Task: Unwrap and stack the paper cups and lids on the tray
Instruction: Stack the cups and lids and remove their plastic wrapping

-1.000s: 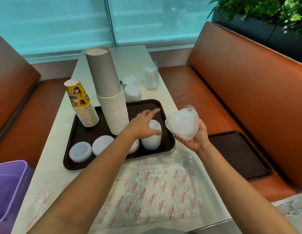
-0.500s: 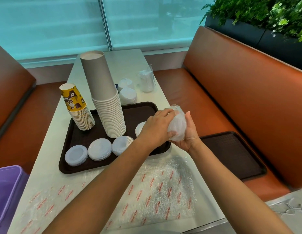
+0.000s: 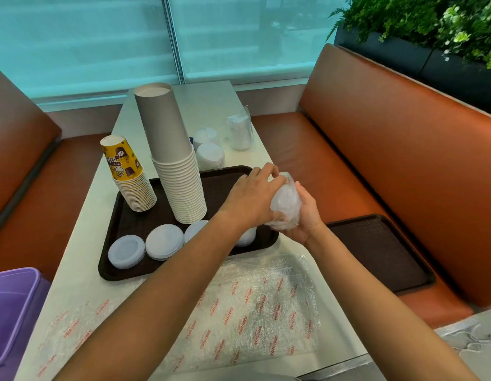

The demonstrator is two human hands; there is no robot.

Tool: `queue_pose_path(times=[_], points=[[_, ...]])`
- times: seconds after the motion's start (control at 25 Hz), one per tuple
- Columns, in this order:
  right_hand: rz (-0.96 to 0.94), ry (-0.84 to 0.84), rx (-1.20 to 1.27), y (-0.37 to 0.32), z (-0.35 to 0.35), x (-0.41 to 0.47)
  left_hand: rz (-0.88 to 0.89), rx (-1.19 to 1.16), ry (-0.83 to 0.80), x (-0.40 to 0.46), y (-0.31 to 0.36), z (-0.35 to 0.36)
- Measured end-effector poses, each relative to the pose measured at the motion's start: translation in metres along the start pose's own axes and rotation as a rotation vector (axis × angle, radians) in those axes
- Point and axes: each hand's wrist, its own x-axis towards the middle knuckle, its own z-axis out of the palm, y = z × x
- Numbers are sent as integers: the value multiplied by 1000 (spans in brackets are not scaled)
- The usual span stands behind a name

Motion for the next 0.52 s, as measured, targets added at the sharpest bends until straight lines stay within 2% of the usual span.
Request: queue_pose_path(times=[0.16, 0.32, 0.4, 0.52], points=[[16, -14, 31, 3, 1, 1, 62, -58, 44, -4, -3, -1], [74, -70, -34, 0, 4, 1, 205, -115, 49, -8, -12, -2], [107, -85, -105, -2, 7, -1, 235, -53, -7, -7, -13, -4], [125, -59, -143, -2, 8, 0, 190, 38, -54, -2, -13, -9]])
